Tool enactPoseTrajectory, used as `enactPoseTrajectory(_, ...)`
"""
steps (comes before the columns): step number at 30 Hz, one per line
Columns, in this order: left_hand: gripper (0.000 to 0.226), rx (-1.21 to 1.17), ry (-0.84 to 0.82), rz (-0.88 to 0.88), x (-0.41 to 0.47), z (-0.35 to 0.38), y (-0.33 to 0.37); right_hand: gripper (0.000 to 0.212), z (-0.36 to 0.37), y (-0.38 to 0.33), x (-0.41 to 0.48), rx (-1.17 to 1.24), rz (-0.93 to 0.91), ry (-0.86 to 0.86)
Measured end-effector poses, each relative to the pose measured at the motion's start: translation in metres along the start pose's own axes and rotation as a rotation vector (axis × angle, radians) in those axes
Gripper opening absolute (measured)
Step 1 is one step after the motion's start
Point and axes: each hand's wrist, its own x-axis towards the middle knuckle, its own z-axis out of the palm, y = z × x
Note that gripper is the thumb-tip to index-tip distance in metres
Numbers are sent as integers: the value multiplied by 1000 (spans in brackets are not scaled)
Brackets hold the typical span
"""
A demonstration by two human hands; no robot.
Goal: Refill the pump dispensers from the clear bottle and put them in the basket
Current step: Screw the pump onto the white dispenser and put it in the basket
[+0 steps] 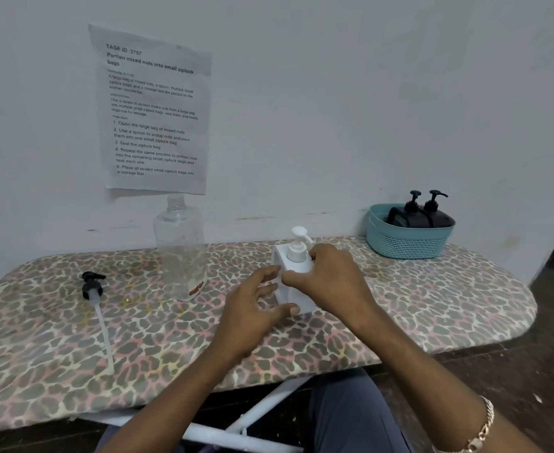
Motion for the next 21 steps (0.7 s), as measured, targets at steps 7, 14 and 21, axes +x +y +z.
enactPoseTrajectory(7, 83, 58, -48, 99, 63, 31, 39, 32, -50, 18, 40, -6, 9, 99)
enactPoseTrajectory(14, 77, 42, -92, 161, 140, 85, 87, 41, -121, 42, 96, -51, 26, 225)
enactPoseTrajectory(21, 78, 103, -183, 195, 220, 143, 116, 42, -173, 84, 155, -70, 73, 288)
